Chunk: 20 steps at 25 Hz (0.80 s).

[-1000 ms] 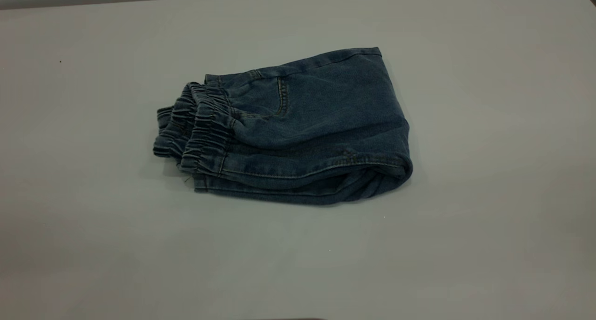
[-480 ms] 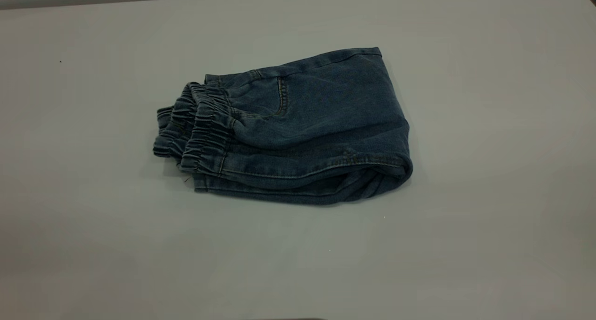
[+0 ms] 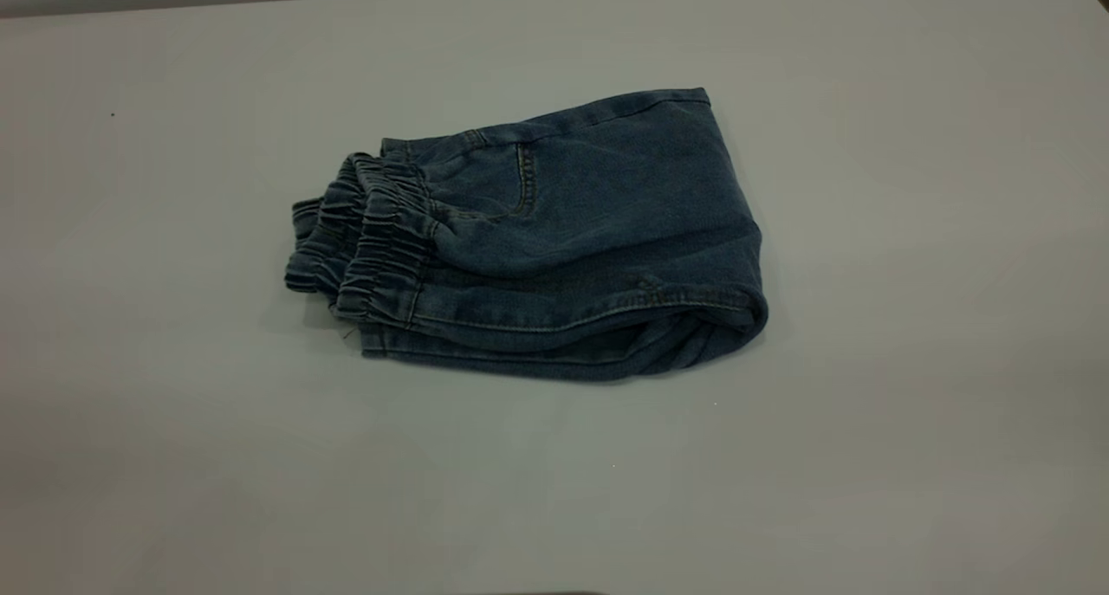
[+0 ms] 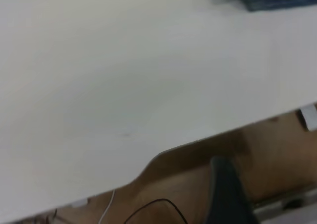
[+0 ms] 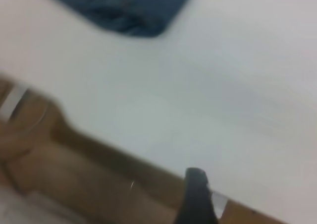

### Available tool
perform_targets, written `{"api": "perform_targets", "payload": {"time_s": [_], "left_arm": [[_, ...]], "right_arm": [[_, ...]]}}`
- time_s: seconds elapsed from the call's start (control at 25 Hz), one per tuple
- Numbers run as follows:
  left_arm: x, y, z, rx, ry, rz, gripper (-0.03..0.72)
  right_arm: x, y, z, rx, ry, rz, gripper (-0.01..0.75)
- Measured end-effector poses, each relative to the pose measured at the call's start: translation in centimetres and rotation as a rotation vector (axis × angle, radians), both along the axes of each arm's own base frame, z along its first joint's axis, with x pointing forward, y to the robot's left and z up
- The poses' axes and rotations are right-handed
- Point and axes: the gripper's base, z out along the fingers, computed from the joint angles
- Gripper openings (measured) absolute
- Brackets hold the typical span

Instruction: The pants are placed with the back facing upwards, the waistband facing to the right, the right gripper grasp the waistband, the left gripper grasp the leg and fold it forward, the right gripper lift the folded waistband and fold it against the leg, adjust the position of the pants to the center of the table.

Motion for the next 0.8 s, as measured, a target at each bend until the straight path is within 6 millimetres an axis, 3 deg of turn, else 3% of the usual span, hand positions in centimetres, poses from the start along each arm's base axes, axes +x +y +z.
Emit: {"api": "perform_targets", "payload": {"time_s": [0.28,0.48,0.8], "left_arm": [[0.0,0.7,0.0,0.000,0.000,0.243,0.391],[-0.1,0.9,0.0,0.000,0.000,0.339,0.391],[-1.3,1.0,0.2,-0.016,-0.082,0.381,0.391]], "right_arm": [[-1.4,-1.0,0.3,0.031,-0.121,-0.290,0.475],[-3.1,-1.2,0.3,0.054,-0.231,-0.317,0.475],[-3.3,-1.2,0.2,0.057,-0.241,-0.316,0.475]]}}
